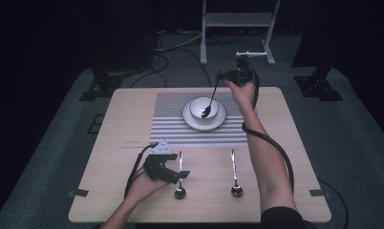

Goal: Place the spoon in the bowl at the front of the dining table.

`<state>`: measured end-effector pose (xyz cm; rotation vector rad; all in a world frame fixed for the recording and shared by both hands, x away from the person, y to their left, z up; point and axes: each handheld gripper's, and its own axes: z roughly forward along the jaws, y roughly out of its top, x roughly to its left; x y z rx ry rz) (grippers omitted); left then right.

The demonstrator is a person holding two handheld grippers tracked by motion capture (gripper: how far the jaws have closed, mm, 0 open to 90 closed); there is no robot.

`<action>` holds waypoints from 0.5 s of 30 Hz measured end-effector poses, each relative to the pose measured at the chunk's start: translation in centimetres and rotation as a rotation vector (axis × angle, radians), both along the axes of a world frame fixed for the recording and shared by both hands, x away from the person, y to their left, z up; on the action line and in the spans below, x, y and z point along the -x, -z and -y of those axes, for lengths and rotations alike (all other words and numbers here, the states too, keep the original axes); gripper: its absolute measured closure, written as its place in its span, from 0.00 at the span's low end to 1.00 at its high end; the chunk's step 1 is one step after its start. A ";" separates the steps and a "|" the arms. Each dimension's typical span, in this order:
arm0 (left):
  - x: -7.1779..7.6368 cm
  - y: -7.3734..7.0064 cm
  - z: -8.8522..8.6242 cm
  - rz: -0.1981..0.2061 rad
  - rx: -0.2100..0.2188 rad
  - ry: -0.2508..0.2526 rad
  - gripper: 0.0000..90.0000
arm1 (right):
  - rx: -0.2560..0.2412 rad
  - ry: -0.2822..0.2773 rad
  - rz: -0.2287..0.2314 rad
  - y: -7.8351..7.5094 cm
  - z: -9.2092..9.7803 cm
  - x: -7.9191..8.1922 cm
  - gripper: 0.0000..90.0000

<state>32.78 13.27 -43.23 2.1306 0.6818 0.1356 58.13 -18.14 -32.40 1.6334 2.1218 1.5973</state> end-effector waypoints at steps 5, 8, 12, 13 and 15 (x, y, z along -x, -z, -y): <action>0.0 0.0 0.1 -0.001 0.000 0.001 0.17 | 0.008 0.030 0.002 0.4 0.2 -0.1 0.99; 0.1 0.0 0.1 -0.003 0.002 0.001 0.17 | 0.013 0.034 0.000 0.6 0.2 -0.2 0.99; 0.1 0.1 0.1 -0.003 0.001 0.003 0.16 | 0.017 0.039 -0.001 0.9 0.1 -0.2 0.99; 0.1 0.0 0.1 -0.002 0.000 0.004 0.17 | 0.022 0.038 0.001 0.9 0.1 -0.2 0.99; 0.1 0.0 0.1 -0.002 0.001 0.002 0.17 | 0.027 0.041 0.006 0.9 0.1 -0.2 0.99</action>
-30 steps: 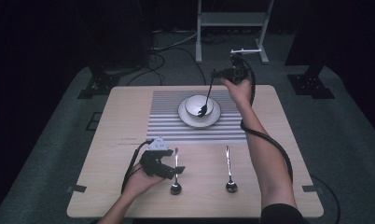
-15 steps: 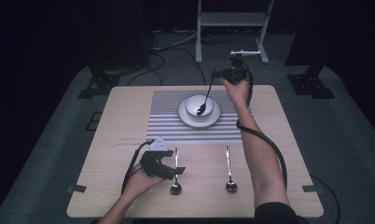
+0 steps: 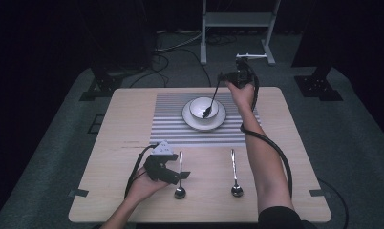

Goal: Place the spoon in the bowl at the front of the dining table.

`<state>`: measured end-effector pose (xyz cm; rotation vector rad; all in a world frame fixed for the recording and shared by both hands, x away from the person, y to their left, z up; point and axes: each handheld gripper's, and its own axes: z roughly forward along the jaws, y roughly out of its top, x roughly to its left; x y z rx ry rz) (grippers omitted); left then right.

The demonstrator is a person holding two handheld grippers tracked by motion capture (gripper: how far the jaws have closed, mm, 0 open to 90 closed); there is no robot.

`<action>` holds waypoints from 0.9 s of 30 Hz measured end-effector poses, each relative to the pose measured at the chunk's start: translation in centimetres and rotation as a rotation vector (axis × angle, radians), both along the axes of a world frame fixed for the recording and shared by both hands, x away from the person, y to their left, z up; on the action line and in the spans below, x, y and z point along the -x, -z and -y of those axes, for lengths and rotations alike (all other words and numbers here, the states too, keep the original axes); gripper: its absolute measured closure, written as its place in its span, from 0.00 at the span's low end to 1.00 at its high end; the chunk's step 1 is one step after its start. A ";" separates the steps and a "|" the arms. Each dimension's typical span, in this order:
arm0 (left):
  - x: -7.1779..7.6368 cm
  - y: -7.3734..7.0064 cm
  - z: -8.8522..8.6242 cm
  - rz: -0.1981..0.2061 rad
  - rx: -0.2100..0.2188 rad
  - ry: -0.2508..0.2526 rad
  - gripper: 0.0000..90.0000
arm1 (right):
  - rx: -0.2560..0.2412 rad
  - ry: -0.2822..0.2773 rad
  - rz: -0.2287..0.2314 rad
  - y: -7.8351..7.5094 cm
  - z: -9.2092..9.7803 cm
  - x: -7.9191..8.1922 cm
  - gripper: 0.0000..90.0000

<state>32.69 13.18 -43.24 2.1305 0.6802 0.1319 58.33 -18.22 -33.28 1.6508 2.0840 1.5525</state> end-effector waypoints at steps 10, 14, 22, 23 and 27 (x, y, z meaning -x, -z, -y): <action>-0.1 0.0 -0.2 0.002 0.000 -0.005 0.17 | 0.015 -0.009 0.005 0.6 0.6 0.4 0.98; -0.1 -0.1 -0.2 0.001 0.005 -0.010 0.16 | 0.033 -0.022 -0.005 1.0 0.8 0.7 0.98; -0.4 0.0 -0.2 -0.001 0.004 -0.015 0.17 | 0.075 -0.077 -0.037 2.1 1.2 1.6 0.98; -0.4 0.0 -0.2 -0.001 0.003 -0.014 0.17 | 0.075 -0.075 -0.037 2.2 1.4 1.7 0.98; -0.4 0.1 -0.1 -0.004 0.001 -0.014 0.17 | 0.083 -0.073 -0.052 2.7 2.0 1.8 0.97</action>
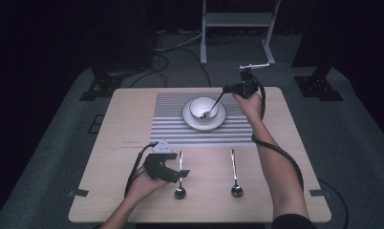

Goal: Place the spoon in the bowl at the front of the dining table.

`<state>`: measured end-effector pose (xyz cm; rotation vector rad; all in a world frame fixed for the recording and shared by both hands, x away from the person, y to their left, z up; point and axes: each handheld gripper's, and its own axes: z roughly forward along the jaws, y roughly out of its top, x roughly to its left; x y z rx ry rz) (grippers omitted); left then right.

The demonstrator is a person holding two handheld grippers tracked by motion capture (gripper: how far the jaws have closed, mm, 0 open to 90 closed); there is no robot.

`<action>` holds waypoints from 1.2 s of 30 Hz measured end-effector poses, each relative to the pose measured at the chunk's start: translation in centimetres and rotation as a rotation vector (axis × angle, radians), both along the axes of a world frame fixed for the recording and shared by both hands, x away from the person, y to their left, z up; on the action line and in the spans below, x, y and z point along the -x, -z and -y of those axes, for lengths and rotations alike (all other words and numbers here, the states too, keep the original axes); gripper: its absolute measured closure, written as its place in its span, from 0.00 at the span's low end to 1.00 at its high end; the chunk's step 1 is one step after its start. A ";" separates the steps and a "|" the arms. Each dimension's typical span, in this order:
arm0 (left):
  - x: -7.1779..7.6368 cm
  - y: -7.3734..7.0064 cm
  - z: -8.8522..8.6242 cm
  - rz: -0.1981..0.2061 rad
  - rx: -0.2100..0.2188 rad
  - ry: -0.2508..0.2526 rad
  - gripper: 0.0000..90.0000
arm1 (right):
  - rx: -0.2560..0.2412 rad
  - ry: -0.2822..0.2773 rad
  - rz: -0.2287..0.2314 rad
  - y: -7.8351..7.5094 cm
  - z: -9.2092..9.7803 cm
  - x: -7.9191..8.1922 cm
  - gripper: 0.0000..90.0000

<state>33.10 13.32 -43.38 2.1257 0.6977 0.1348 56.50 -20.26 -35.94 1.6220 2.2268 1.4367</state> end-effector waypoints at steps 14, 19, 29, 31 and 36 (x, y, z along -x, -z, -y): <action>0.0 -0.1 -0.4 0.007 -0.005 -0.010 0.17 | 0.030 0.000 -0.068 2.0 1.6 0.4 0.82; 0.1 0.0 -0.3 0.008 -0.008 -0.012 0.16 | 0.036 -0.028 -0.080 2.1 1.8 1.1 0.78; 0.1 0.0 -0.3 0.009 -0.007 -0.010 0.16 | 0.086 -0.101 -0.101 1.7 1.9 2.5 0.68; 0.1 0.0 -0.3 0.006 -0.009 -0.010 0.17 | 0.093 -0.117 -0.100 1.7 1.9 2.8 0.67; 0.1 0.0 -0.3 0.003 -0.004 -0.008 0.16 | 0.120 -0.152 -0.103 1.8 1.7 3.5 0.62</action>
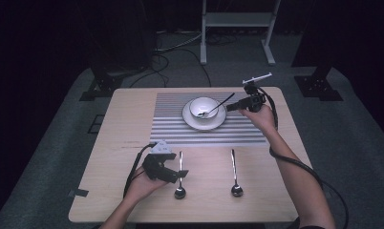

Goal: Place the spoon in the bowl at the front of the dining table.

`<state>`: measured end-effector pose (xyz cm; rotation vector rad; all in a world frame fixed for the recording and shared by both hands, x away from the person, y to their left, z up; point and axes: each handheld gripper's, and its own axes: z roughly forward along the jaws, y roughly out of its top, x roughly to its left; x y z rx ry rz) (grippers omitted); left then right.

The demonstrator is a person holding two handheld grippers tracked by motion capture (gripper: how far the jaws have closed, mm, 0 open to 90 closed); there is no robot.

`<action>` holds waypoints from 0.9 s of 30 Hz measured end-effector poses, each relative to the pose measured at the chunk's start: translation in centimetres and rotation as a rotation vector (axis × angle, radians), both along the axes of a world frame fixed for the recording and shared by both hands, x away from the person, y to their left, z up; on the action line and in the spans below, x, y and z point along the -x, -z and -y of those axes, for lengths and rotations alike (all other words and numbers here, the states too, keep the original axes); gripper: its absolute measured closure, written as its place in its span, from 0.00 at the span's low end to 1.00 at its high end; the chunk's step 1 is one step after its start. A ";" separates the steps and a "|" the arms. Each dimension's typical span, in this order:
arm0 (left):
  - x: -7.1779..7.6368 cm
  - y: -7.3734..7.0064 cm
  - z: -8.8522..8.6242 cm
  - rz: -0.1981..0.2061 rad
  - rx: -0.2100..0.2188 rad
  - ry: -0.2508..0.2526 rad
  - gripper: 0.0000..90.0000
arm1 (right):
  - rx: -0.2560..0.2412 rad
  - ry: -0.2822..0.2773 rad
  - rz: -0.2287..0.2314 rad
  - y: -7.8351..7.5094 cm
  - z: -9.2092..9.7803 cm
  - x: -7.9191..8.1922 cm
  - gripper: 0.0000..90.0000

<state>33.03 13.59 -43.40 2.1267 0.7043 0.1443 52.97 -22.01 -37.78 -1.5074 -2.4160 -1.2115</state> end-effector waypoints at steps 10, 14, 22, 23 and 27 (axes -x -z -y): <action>0.0 0.0 0.0 0.002 -0.002 -0.001 0.16 | 0.006 -0.045 -0.007 0.0 -0.3 1.0 0.54; 0.0 0.0 -0.1 0.003 -0.001 -0.001 0.16 | 0.000 -0.053 -0.010 0.2 -0.4 1.3 0.52; 0.0 -0.1 -0.1 0.004 0.001 0.000 0.16 | 0.005 -0.077 -0.020 0.7 -0.7 1.9 0.47; 0.0 -0.1 -0.1 0.005 0.001 0.000 0.16 | 0.001 -0.077 -0.020 0.8 -0.7 2.0 0.47; -0.1 -0.1 -0.1 0.006 0.002 -0.001 0.16 | 0.000 -0.087 -0.023 1.1 -0.7 2.4 0.46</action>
